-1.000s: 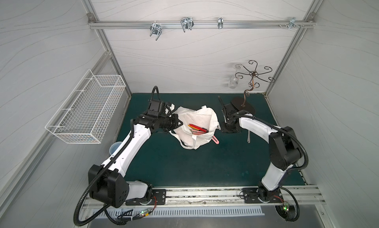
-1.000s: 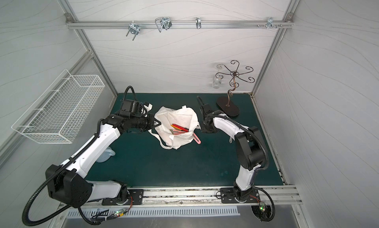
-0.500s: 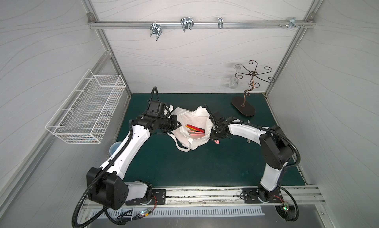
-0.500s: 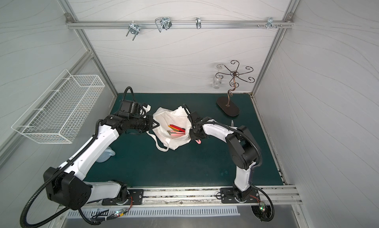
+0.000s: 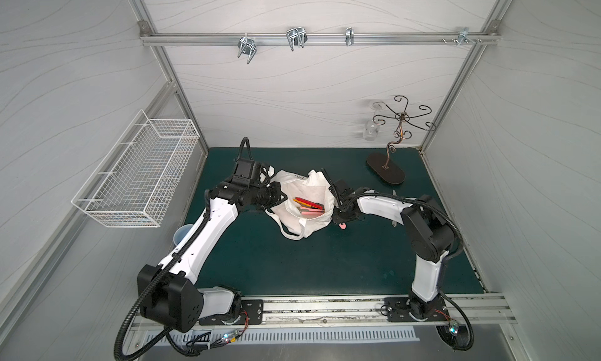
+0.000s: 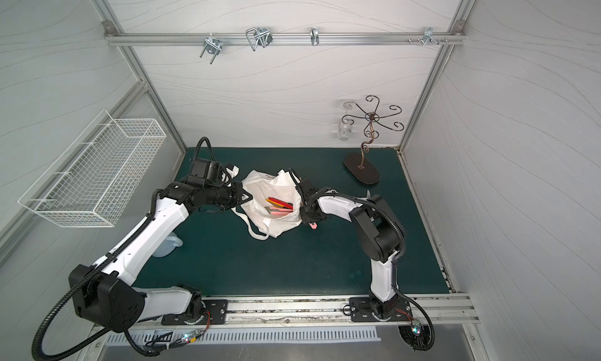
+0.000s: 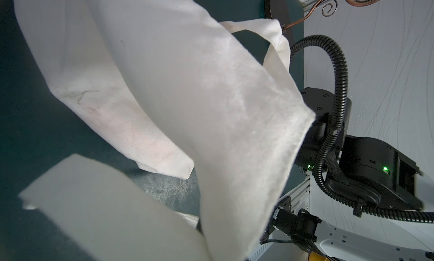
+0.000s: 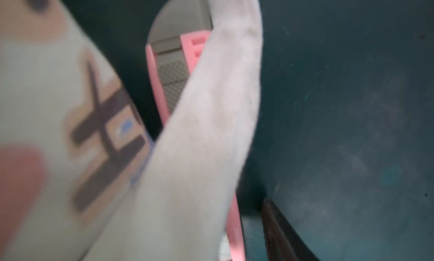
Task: Place the art knife into the pouch
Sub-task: Pick up the utility knife at the center of the board.
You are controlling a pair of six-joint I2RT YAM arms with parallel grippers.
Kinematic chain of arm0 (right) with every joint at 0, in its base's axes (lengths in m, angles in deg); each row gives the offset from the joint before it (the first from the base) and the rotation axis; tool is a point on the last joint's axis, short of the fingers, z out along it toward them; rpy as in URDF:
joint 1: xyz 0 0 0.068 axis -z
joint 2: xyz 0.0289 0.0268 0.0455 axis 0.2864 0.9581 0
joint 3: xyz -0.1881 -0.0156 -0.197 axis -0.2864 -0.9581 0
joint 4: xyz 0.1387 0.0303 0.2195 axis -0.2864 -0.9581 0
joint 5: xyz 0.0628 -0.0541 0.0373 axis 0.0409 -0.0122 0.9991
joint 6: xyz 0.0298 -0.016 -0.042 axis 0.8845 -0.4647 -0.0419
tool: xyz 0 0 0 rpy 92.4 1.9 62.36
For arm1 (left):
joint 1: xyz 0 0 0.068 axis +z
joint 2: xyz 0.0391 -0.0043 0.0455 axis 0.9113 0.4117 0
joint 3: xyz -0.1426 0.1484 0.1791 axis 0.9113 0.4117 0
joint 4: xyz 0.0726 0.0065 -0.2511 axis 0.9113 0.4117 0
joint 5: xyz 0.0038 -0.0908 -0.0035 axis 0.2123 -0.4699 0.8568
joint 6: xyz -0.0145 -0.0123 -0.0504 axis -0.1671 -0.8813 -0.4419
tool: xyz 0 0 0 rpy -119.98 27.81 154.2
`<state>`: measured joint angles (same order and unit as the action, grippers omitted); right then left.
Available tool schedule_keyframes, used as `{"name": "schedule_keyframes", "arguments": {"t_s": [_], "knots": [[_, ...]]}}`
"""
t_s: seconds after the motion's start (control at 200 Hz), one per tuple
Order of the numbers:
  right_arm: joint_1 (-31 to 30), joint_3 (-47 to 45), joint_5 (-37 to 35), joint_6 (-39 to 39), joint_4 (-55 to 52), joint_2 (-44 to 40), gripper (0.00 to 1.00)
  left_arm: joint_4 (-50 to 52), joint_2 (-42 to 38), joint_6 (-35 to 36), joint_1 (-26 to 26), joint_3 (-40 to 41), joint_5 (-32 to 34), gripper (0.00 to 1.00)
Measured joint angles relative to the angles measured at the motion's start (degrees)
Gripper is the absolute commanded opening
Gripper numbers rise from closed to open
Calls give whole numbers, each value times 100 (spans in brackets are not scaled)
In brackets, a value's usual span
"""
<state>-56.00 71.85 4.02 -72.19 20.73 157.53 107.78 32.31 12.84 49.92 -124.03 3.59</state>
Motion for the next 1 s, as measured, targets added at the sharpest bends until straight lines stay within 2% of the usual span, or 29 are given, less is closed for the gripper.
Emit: {"name": "schedule_keyframes", "arguments": {"t_s": [0.135,0.2,0.35,0.495,0.66,0.815,1.0], "knots": [[-13,4,-61,-9,22,13,39,0,0,7,2,0,-2,0],[-28,-2,-72,11,52,13,32,0,0,7,2,0,-2,0],[-48,-72,-114,111,94,-57,25,0,0,7,2,0,-2,0],[-46,-227,-179,225,-175,-350,25,-2,0,4,2,0,-4,0],[4,-433,-297,354,-573,-1300,25,-7,7,-4,2,0,-28,0],[48,-319,-520,378,-938,-2109,25,-11,31,-11,2,0,-42,0],[76,9,-800,372,-1405,-2557,25,-24,37,-13,2,0,-42,0]]}}
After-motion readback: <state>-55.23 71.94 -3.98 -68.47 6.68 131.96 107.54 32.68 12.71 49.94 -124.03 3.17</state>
